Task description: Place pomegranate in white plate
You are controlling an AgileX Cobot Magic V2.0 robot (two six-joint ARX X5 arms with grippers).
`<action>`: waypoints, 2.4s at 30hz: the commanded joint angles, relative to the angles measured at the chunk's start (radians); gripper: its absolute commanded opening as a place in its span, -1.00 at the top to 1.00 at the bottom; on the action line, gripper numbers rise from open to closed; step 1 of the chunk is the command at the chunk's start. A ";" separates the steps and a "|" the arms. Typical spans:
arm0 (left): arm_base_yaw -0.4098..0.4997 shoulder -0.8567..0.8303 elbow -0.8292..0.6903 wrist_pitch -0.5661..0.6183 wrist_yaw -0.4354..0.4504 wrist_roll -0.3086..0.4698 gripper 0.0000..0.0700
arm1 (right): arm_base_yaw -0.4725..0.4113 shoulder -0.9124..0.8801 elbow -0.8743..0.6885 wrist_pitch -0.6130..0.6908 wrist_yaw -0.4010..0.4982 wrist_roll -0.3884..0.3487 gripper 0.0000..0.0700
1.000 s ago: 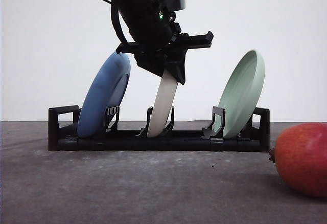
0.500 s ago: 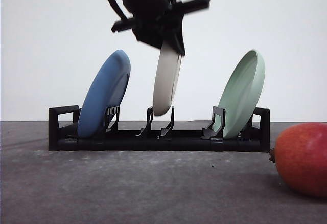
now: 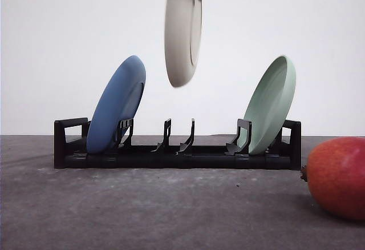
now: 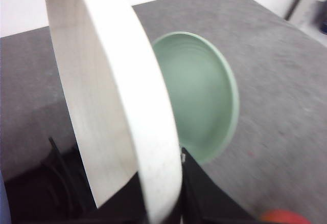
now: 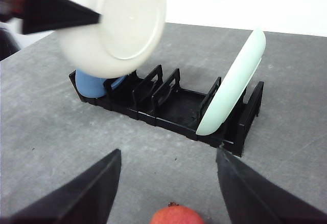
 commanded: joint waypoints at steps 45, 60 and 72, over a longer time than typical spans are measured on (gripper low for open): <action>-0.594 0.236 -0.406 -0.232 -0.625 0.457 0.94 | 0.006 0.003 0.017 0.011 0.002 -0.010 -0.06; -0.585 0.251 -0.369 -0.329 -0.597 0.388 0.09 | 0.006 0.003 0.017 0.011 0.003 -0.011 -0.06; -0.380 -0.041 -0.269 -0.378 0.077 0.094 -0.24 | 0.006 0.003 0.017 0.011 0.003 -0.010 -0.06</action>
